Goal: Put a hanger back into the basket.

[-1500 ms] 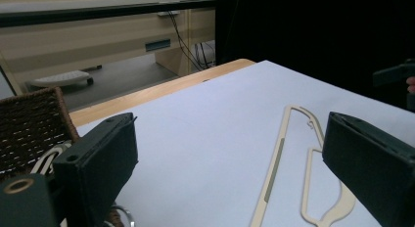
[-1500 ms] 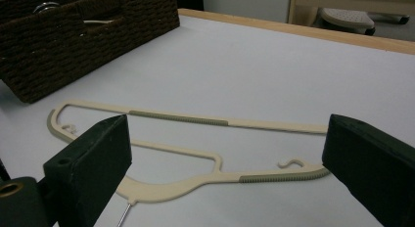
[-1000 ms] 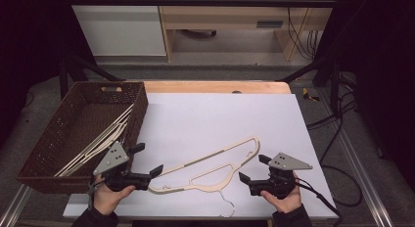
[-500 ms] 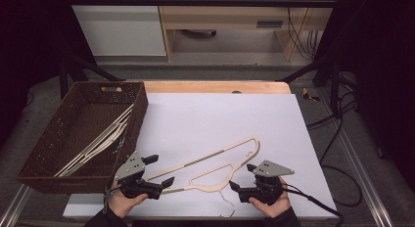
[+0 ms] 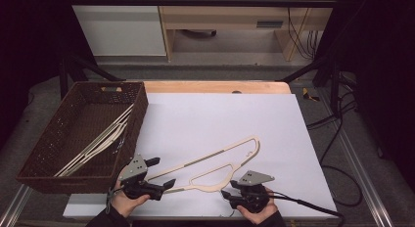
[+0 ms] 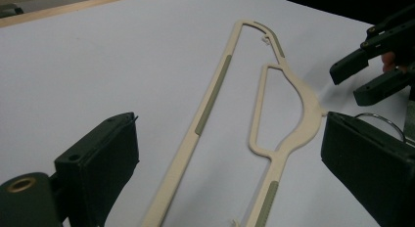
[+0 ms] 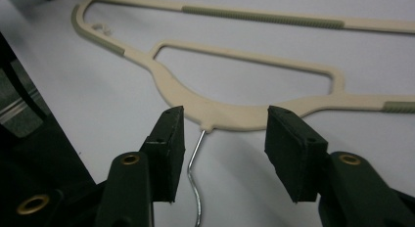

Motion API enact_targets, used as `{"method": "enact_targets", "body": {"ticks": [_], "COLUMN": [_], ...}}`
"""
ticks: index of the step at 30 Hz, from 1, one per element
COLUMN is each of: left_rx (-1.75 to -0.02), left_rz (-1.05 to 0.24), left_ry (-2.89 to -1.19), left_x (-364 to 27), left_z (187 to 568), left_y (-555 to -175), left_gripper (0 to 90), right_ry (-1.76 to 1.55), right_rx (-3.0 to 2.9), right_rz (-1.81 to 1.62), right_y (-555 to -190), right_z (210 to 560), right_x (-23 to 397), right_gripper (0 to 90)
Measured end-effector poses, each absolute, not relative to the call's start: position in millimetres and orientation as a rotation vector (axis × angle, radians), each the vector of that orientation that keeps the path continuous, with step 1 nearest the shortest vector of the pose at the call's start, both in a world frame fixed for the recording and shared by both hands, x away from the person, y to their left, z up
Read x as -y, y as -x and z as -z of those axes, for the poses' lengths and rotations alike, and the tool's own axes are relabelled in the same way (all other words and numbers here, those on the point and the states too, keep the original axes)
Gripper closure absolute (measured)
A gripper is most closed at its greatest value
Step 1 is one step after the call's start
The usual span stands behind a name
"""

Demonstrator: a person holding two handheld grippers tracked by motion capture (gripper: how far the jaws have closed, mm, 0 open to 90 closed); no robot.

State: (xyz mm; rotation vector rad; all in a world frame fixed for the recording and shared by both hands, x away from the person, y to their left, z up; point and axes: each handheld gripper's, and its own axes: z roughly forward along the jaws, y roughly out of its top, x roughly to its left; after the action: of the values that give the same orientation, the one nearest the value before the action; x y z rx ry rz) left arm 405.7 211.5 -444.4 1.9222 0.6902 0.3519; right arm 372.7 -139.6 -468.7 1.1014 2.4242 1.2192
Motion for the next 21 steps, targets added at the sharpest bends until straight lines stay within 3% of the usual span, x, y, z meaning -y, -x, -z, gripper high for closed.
{"method": "enact_targets", "body": {"ticks": [11, 12, 15, 16, 21], "left_rx": [-0.709, -0.709, -0.707, -0.707, -0.713], "left_rz": [-0.344, -0.345, -0.346, -0.346, -0.340], "left_ry": [-1.924, -1.925, -1.928, -1.929, -1.929], "left_x": [-212.8, -212.6, -212.3, -212.3, -212.6], "left_z": [448.0, 448.1, 448.3, 448.3, 448.9], "left_y": [-408.1, -408.1, -408.2, -408.2, -408.5], "left_gripper": [6.8, 6.8, 7.0, 7.0, 7.1], "right_ry": [-1.079, -1.068, -1.079, -1.103, -1.117], "right_rx": [-2.475, -2.465, -2.471, -2.469, -2.486], "right_rz": [-1.076, -1.047, -1.042, -1.041, -1.036], "right_y": [-365.2, -365.0, -365.1, -365.1, -367.6], "right_z": [479.4, 479.3, 478.8, 478.2, 477.1], "right_x": [119.8, 119.7, 120.1, 119.7, 121.1], "right_gripper": [69.4, 75.8, 78.8, 85.4, 88.0]}}
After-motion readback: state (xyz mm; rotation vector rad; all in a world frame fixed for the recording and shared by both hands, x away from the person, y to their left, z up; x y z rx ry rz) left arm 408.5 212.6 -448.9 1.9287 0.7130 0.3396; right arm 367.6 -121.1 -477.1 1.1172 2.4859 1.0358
